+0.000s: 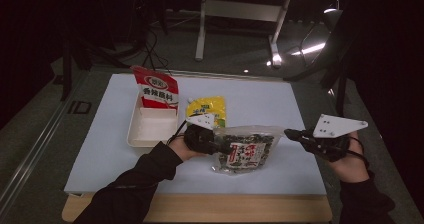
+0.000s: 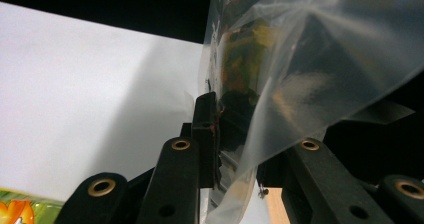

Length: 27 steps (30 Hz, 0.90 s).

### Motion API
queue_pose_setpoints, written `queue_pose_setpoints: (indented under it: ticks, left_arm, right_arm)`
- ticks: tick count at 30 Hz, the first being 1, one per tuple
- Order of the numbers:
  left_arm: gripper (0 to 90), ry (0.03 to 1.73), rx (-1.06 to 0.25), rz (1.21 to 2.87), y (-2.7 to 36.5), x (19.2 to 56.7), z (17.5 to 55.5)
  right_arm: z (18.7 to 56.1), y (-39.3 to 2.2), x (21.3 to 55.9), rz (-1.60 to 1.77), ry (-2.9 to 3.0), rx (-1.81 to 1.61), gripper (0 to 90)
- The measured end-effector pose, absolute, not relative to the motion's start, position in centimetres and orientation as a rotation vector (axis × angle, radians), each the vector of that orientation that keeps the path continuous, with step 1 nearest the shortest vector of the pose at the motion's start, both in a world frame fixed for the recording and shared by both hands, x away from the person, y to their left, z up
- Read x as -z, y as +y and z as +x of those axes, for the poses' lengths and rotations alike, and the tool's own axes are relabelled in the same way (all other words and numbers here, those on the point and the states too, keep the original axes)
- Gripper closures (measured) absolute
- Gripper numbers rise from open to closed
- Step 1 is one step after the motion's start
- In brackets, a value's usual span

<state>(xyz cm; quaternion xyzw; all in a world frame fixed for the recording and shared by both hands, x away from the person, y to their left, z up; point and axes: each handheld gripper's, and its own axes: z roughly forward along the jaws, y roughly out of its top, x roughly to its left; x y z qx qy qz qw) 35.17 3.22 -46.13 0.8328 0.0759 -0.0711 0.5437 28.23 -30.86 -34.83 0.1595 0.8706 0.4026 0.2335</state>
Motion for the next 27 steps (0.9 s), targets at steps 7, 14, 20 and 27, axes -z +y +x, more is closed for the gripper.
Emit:
queue_pose_setpoints:
  ticks: [7, 14, 20, 27]
  left_arm:
    - [76.6, 0.197, 0.131, 1.967, 4.0, 44.5, 34.5]
    - [76.6, 0.237, 0.103, 1.962, 4.8, 42.9, 33.7]
    - [76.7, 0.249, 0.081, 1.942, 5.6, 41.3, 33.1]
    - [76.7, 0.272, 0.025, 1.922, 7.3, 39.4, 32.9]
  right_arm:
    - [28.8, -30.7, 33.9, 0.447, 2.357, -1.154, 88.4]
    - [28.9, -30.3, 33.3, 0.431, 2.323, -1.209, 81.7]
    - [29.1, -30.4, 33.3, 0.48, 2.28, -1.257, 63.0]
    - [29.4, -30.2, 34.4, 0.538, 2.261, -1.308, 47.1]
